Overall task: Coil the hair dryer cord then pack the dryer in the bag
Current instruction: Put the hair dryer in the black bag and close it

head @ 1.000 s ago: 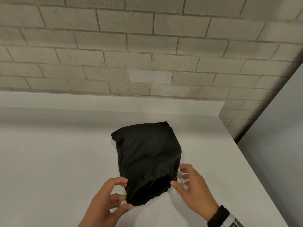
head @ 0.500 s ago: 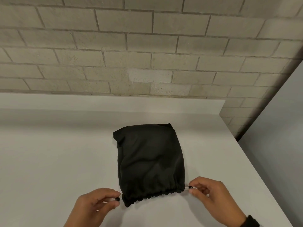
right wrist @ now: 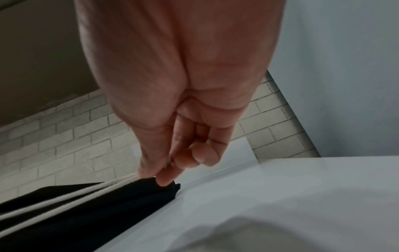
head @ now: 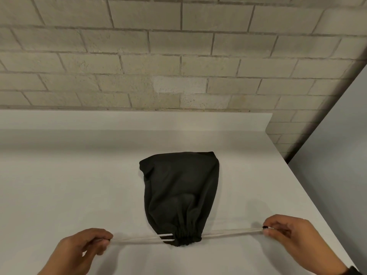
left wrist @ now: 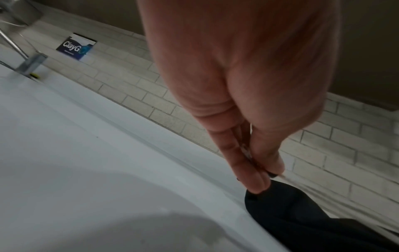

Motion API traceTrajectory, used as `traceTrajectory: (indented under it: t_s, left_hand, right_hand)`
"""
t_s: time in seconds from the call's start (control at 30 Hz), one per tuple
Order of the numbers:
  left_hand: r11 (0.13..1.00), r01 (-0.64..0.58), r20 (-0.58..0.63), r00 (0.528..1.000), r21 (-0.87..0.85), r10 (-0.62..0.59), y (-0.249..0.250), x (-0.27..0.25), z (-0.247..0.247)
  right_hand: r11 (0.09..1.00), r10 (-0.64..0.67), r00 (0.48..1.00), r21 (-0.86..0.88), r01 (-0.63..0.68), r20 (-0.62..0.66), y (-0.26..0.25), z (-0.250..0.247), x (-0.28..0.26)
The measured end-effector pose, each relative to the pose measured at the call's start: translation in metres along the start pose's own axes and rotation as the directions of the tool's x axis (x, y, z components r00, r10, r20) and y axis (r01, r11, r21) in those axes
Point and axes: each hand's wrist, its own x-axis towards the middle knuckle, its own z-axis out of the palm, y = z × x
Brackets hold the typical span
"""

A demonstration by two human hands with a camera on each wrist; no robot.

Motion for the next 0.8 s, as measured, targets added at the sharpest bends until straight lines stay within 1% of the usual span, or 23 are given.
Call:
traceTrajectory:
  t_s: [0.1, 0.17, 0.23, 0.4, 0.47, 0.53, 0.6, 0.67, 0.7, 0.77, 0.8]
  left_hand:
    - [0.999, 0.036, -0.007, 0.999, -0.031, -0.036, 0.003, 0.002, 0.002]
    - [0.991, 0.061, 0.014, 0.998, -0.118, -0.06, 0.011, 0.006, 0.004]
    - [0.977, 0.074, 0.037, 0.997, -0.198, -0.068, 0.024, 0.015, 0.01]
    - [0.972, -0.072, 0.021, 0.997, -0.224, 0.078, 0.066, 0.044, 0.032]
    - [0.956, -0.113, 0.032, 0.992, -0.272, 0.126, 0.086, 0.057, 0.046]
    - [0.943, -0.142, 0.032, 0.987, -0.3, 0.159, 0.103, 0.069, 0.063]
    - [0.947, -0.155, 0.035, 0.985, -0.28, 0.171, 0.11, 0.08, 0.083]
    - [0.971, -0.135, 0.038, 0.989, -0.198, 0.146, 0.107, 0.087, 0.101]
    - [0.982, -0.124, 0.015, 0.992, -0.144, 0.127, 0.103, 0.089, 0.108]
    - [0.995, -0.093, -0.095, 0.992, -0.044, 0.088, 0.096, 0.088, 0.118]
    - [0.999, -0.032, -0.15, 0.988, 0.01, 0.033, 0.095, 0.087, 0.119]
  right_hand:
    - [1.0, 0.005, 1.0, 0.021, -0.006, 0.026, 0.0, 0.002, 0.003]
    - [0.999, -0.03, 0.999, 0.037, 0.031, -0.011, -0.006, 0.002, 0.009]
    - [0.993, -0.063, 0.997, 0.099, 0.066, -0.032, -0.02, 0.003, 0.017]
    - [0.939, -0.187, 0.982, 0.287, 0.189, -0.037, -0.069, 0.026, 0.044]
    - [0.926, -0.227, 0.974, 0.306, 0.222, -0.019, -0.086, 0.042, 0.057]
    - [0.928, -0.256, 0.967, 0.283, 0.242, 0.013, -0.098, 0.061, 0.069]
    - [0.943, -0.252, 0.968, 0.228, 0.243, 0.011, -0.103, 0.08, 0.08]
    - [0.966, -0.214, 0.977, 0.144, 0.214, -0.016, -0.102, 0.096, 0.087]
    - [0.975, -0.192, 0.981, 0.105, 0.194, -0.034, -0.1, 0.102, 0.089]
    - [0.991, -0.122, 0.989, 0.047, 0.126, -0.082, -0.094, 0.11, 0.089]
    - [0.998, -0.06, 0.992, 0.015, 0.062, -0.111, -0.091, 0.113, 0.088]
